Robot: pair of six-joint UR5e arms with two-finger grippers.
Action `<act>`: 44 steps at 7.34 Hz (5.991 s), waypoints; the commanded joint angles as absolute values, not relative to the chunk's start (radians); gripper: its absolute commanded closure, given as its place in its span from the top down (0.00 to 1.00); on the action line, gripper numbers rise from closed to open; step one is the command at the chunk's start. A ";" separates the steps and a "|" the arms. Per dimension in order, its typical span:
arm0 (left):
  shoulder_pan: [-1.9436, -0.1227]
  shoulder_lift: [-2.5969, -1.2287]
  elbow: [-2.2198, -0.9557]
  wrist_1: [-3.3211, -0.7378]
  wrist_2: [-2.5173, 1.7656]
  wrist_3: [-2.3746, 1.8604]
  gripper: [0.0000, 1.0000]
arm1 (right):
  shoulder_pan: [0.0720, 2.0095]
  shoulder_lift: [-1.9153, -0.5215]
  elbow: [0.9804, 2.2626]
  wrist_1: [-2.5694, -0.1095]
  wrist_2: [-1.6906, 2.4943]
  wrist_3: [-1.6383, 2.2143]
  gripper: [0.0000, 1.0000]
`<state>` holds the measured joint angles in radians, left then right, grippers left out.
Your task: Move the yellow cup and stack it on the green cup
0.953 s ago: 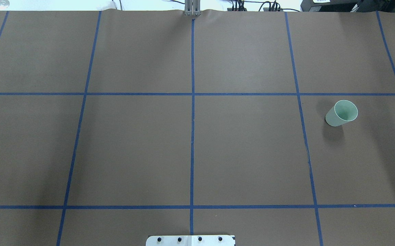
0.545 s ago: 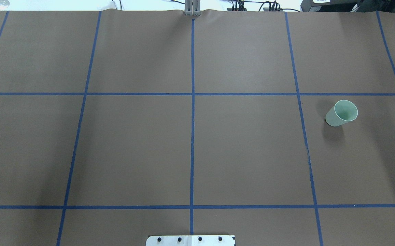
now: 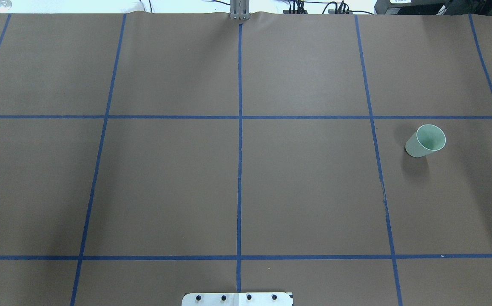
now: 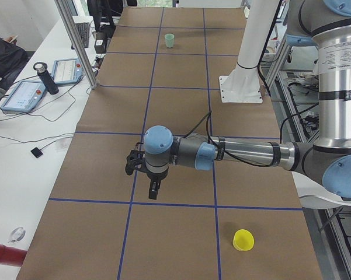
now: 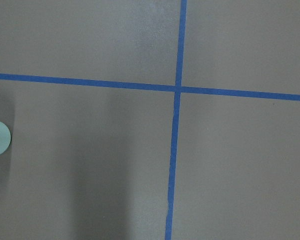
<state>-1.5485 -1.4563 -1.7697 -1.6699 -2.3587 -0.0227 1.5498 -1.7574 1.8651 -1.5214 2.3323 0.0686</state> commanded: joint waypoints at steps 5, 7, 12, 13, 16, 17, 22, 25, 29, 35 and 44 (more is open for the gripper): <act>-1.551 -1.539 -1.730 -1.666 -2.316 -0.061 1.00 | 1.480 -1.651 1.761 -1.539 2.321 0.078 1.00; -1.626 -1.519 -1.768 -1.664 -2.309 -0.061 1.00 | 1.480 -1.660 1.759 -1.531 2.329 0.077 1.00; -1.623 -1.114 -2.149 -1.669 -2.011 -0.350 1.00 | 1.480 -1.671 1.784 -1.522 2.342 0.077 1.00; -1.621 -1.103 -2.163 -1.670 -1.979 -0.395 1.00 | 1.480 -1.666 1.784 -1.522 2.355 0.077 1.00; -1.580 -1.106 -2.164 -1.710 -1.940 -0.636 1.00 | 1.480 -1.663 1.799 -1.522 2.356 0.077 1.00; -1.487 -1.111 -2.195 -1.742 -1.937 -0.791 1.00 | 1.480 -1.663 1.802 -1.522 2.356 0.078 1.00; -1.256 -1.104 -2.304 -1.718 -1.858 -1.242 1.00 | 1.480 -1.669 1.804 -1.522 2.355 0.078 1.00; -1.109 -1.112 -2.422 -1.421 -1.747 -1.328 1.00 | 1.482 -1.667 1.804 -1.522 2.352 0.078 1.00; -0.820 -1.149 -2.424 -1.211 -1.641 -1.735 1.00 | 1.480 -1.667 1.804 -1.522 2.352 0.078 1.00; -0.623 -1.232 -2.217 -0.977 -1.649 -2.215 1.00 | 1.480 -1.663 1.802 -1.520 2.353 0.078 1.00; -0.555 -1.351 -1.769 -0.977 -1.769 -2.537 1.00 | 1.470 -1.638 1.796 -1.525 2.355 0.078 1.00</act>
<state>-0.5566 -1.3244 -1.8174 -0.9771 -1.7565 -2.5009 1.4706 -1.6427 1.7985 -1.5240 2.3535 0.0783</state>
